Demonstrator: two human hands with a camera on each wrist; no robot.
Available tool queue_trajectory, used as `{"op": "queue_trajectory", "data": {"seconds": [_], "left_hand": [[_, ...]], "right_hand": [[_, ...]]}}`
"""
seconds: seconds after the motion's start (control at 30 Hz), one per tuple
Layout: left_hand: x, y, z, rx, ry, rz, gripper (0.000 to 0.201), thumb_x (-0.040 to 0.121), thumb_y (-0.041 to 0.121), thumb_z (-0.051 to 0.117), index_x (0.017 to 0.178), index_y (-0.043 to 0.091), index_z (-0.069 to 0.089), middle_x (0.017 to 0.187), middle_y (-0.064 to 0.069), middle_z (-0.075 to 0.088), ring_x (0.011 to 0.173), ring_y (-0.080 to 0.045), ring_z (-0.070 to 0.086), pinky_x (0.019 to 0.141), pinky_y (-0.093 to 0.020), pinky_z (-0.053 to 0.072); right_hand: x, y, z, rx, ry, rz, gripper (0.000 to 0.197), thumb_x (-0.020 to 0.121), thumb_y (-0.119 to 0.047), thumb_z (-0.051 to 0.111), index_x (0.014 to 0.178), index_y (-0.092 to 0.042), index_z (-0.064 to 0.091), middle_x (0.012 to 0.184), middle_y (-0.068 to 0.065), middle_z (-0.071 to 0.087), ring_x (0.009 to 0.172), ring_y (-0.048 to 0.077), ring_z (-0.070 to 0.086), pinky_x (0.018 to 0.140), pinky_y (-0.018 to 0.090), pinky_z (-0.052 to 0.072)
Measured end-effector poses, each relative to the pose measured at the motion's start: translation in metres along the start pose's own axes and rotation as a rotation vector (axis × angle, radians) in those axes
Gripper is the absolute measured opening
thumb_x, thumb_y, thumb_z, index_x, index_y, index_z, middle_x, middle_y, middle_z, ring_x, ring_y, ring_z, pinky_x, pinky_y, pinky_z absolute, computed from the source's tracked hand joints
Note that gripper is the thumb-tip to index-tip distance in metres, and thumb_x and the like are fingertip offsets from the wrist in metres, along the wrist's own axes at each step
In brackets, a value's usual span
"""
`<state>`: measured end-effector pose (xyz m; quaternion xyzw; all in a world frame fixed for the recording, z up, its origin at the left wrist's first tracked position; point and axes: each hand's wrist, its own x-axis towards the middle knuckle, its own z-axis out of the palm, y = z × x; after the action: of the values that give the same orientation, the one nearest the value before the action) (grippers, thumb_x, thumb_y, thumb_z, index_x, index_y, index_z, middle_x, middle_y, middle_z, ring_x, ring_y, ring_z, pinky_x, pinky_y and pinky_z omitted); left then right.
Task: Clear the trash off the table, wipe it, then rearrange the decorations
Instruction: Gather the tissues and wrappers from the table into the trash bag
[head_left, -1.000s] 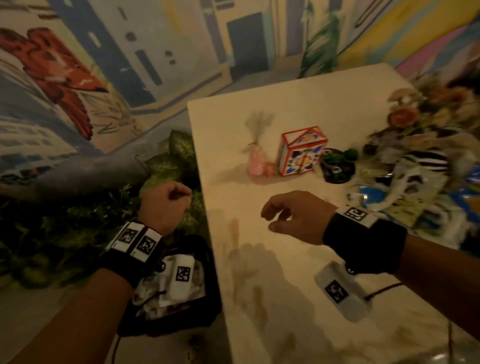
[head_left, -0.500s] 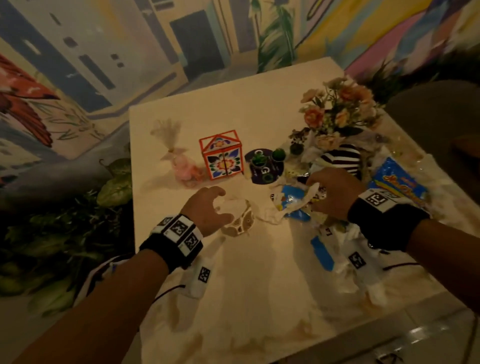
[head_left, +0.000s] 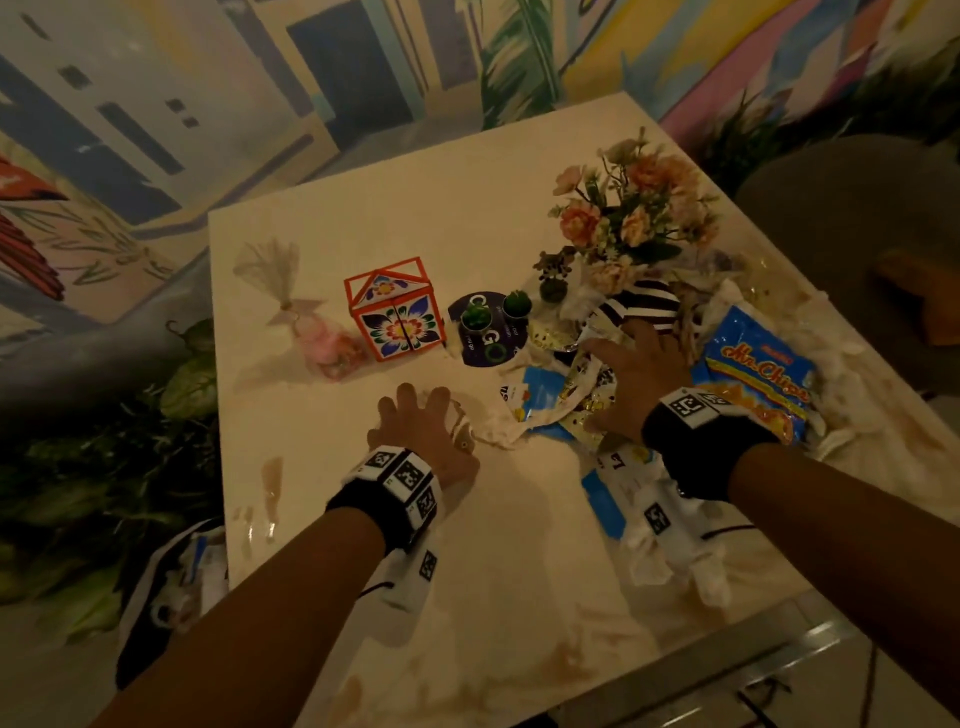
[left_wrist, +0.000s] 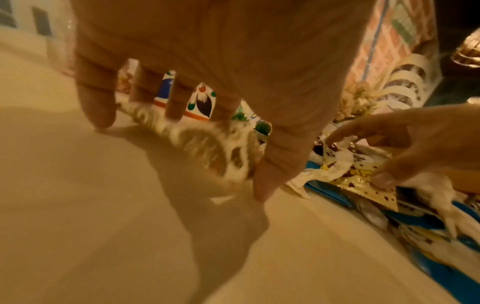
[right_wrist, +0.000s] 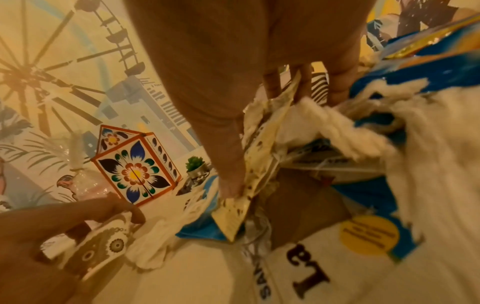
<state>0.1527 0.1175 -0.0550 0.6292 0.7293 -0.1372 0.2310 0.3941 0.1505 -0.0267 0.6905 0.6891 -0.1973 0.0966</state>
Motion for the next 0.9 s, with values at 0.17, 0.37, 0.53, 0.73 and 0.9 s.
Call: {"op": "queue_trajectory", "data": {"seconds": [0.17,0.37,0.53,0.73,0.9], "left_hand": [[0.000,0.004,0.001,-0.091,0.030,0.084,0.079,0.061,0.041,0.077,0.125,0.026,0.032,0.120,-0.005,0.034,0.113,-0.030,0.035,0.087,-0.042,0.044],[-0.013,0.025,0.004,-0.056,0.091,0.312,0.070,0.062,0.039,0.072,0.121,0.026,0.035,0.121,0.000,0.034,0.105,-0.023,0.038,0.078,-0.039,0.046],[-0.013,0.044,0.021,0.063,0.019,0.353,0.070,0.069,0.043,0.069,0.126,0.031,0.030,0.126,0.001,0.030,0.112,-0.028,0.036,0.083,-0.046,0.048],[-0.013,0.049,0.023,0.043,0.048,0.273,0.048,0.087,0.035,0.055,0.130,0.024,0.036,0.127,0.000,0.038,0.119,-0.029,0.034,0.087,-0.050,0.044],[-0.008,0.042,0.018,0.014,-0.017,0.221,0.041,0.090,0.027,0.051,0.129,0.023,0.041,0.126,0.000,0.047,0.120,-0.024,0.039,0.094,-0.043,0.041]], "right_hand": [[0.006,-0.007,0.001,0.112,0.069,-0.015,0.053,0.073,-0.022,0.073,0.120,-0.030,0.050,0.140,0.010,0.021,0.126,0.039,0.026,0.098,0.045,0.039],[0.018,-0.005,0.008,0.200,0.104,-0.046,0.023,0.076,0.000,0.064,0.093,-0.014,0.060,0.123,0.012,0.036,0.108,0.032,0.045,0.080,0.029,0.038],[0.021,-0.008,0.001,0.253,0.106,-0.083,0.021,0.075,0.001,0.065,0.071,-0.018,0.056,0.103,0.011,0.048,0.093,0.030,0.054,0.072,0.025,0.035],[0.015,-0.006,-0.023,0.357,0.160,-0.070,0.021,0.073,0.004,0.061,0.071,-0.016,0.061,0.091,0.006,0.057,0.082,0.019,0.049,0.068,0.024,0.037],[0.003,-0.003,-0.045,0.422,0.160,-0.095,0.031,0.069,-0.001,0.072,0.056,-0.025,0.057,0.081,0.001,0.062,0.079,0.019,0.056,0.068,0.025,0.042]]}}
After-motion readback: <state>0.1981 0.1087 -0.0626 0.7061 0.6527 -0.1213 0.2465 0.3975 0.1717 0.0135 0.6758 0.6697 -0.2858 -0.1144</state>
